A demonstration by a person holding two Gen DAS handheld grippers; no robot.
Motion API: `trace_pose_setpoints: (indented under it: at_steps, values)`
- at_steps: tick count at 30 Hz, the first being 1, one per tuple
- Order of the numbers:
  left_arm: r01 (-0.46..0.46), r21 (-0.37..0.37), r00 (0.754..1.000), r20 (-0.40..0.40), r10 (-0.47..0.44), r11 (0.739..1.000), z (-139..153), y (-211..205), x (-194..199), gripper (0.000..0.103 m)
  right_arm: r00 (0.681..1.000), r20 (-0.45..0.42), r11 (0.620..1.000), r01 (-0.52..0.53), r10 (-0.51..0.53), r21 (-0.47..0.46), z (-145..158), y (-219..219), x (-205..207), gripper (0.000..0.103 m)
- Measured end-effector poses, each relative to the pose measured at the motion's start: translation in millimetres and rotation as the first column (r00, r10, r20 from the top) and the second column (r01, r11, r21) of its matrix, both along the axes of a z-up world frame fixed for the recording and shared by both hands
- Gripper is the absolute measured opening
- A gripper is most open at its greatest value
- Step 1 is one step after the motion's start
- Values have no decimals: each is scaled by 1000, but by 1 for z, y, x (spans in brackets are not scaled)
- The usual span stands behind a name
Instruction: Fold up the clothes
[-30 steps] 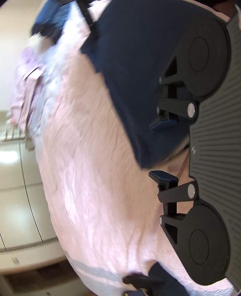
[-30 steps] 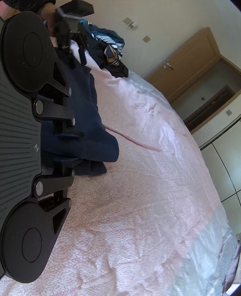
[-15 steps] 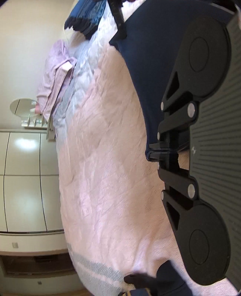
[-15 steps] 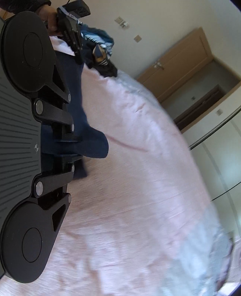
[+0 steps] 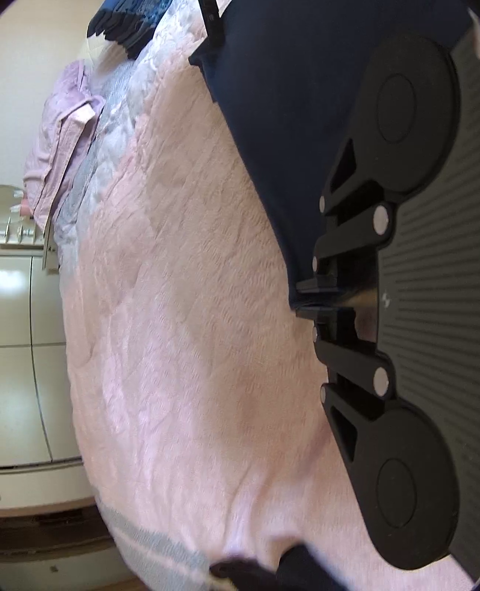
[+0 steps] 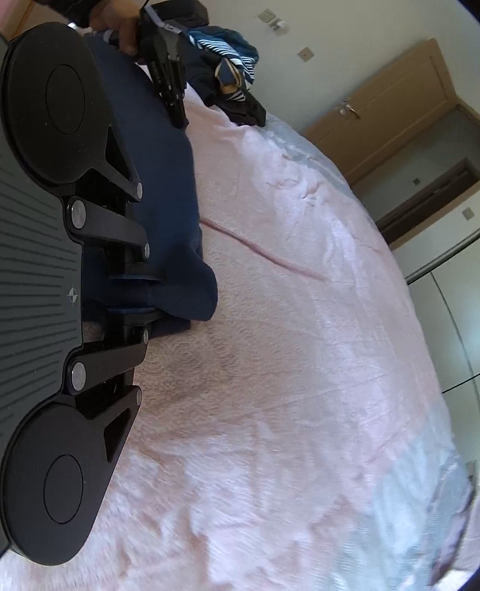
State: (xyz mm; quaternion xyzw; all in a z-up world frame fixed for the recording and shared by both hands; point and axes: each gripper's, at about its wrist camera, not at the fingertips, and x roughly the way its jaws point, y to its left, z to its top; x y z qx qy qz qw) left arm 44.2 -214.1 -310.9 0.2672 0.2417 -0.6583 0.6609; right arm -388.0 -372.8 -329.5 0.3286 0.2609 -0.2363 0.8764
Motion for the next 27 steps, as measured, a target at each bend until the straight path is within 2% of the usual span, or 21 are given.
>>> trace_pose_setpoints:
  at_steps: [1,2,3,5,8,10,14,17,19,21,23,27]
  values:
    - [-19,-3,1000,9,19,1000,5,5,2,8,1000,-16,1000,4,-4,-31,8,5,-2,17]
    - [-39,-13,999,16,39,999,10,12,5,8,999,-33,997,8,-10,-71,16,13,-5,28]
    - [-50,-22,999,18,50,999,15,20,8,8,999,-45,994,12,-17,-109,24,21,-9,33]
    - [-66,-41,998,16,67,997,25,40,12,9,999,-41,986,15,-22,-168,35,38,-18,49]
    - [-74,-75,997,-3,74,994,41,77,11,10,999,-34,967,2,-11,-255,49,70,-28,49]
    - [-52,-102,998,-35,48,993,53,106,3,10,999,-9,955,-53,53,-291,55,97,-27,49]
    - [94,-138,992,-68,-104,986,65,151,-36,10,978,7,926,-193,207,-324,49,149,-4,49]
    - [191,-109,981,-24,-195,975,49,159,-68,13,951,8,893,-288,310,-346,40,183,20,49]
    - [195,-41,981,33,-193,980,27,152,-74,12,937,-5,876,-328,349,-353,29,197,35,49]
    - [170,21,982,78,-172,985,4,145,-72,13,937,-38,875,-338,348,-347,14,194,42,49]
    - [150,21,987,50,-151,988,-4,143,-61,13,934,-44,873,-348,355,-341,5,186,35,49]
    - [132,17,988,84,-133,991,-5,147,-61,13,958,-70,884,-285,280,-370,9,175,-1,49]
